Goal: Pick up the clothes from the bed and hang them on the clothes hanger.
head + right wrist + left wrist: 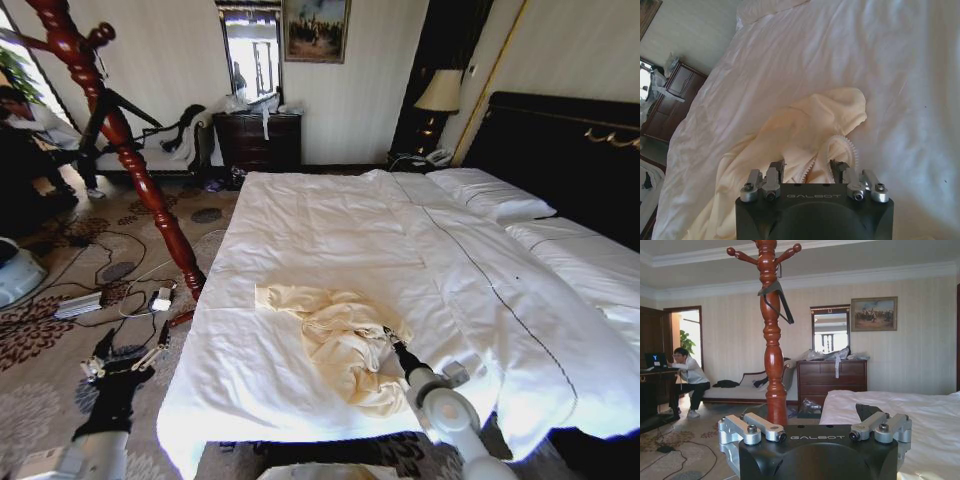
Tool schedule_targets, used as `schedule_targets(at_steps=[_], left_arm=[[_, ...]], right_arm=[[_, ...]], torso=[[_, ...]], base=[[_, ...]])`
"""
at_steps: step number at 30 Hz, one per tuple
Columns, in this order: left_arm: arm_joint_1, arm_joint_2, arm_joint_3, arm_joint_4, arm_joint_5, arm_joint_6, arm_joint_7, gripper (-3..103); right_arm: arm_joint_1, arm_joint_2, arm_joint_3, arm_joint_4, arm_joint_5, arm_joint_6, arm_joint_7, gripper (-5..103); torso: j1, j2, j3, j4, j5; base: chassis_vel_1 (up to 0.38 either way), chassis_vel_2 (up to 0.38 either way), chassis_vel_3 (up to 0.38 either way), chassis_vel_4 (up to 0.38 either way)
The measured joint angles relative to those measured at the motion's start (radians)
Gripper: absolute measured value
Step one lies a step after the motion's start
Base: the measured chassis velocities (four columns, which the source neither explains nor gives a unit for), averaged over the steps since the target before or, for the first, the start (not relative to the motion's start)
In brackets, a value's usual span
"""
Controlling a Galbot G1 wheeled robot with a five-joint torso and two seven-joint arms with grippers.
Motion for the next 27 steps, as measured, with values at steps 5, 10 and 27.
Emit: schedule_targets(at_steps=[5, 10, 27], left_arm=[[0.001, -0.007, 0.003, 0.000, 0.001, 0.000, -0.005, 100], [-0.010, -0.019, 0.007, -0.001, 0.002, 0.008, -0.014, 100], [-0.023, -0.041, 0.022, -0.001, 0.004, 0.019, -0.035, 100]], right_arm=[[-0.008, -0.001, -0.002, 0.005, -0.016, 0.005, -0.004, 35], [-0.021, -0.025, 0.003, 0.025, -0.040, 0.024, -0.015, 13], [0.100, -0.274, 0.152, 0.095, 0.018, 0.079, -0.102, 0]], torso=[[0.000, 0.000, 0.000, 0.0000, 0.0000], [0.000, 0.000, 0.000, 0.0000, 0.0001], [0.000, 0.000, 0.000, 0.0001, 0.0001]], base=[[0.000, 0.000, 0.000, 0.000], [0.000, 0.000, 0.000, 0.000], [0.000, 0.000, 0.000, 0.000]])
